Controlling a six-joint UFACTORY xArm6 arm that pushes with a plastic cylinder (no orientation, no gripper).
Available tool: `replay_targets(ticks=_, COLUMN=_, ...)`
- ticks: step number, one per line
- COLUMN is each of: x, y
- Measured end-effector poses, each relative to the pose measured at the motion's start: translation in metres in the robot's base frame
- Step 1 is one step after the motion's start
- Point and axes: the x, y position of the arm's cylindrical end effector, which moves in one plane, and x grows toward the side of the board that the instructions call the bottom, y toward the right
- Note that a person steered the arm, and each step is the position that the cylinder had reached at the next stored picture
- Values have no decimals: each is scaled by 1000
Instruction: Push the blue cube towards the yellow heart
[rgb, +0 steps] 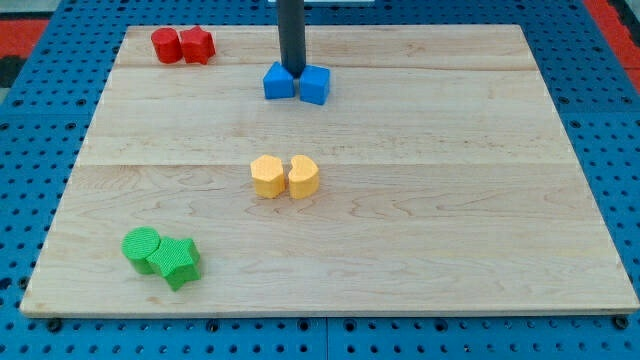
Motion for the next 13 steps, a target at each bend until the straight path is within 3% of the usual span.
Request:
replay_targets(ticks=1, x=38, y=0)
replay_targets(ticks=4, x=-16, y=2)
replay_targets(ticks=5, x=7, y=47)
replay_targets(ticks=7, x=29, y=58)
replay_targets(ticks=8, x=73, y=69)
replay_targets(ticks=9, x=61, y=85)
replay_targets(ticks=11, x=76, y=160)
replay_targets(ticks=12, x=108, y=188)
replay_targets(ticks=13, x=101, y=141)
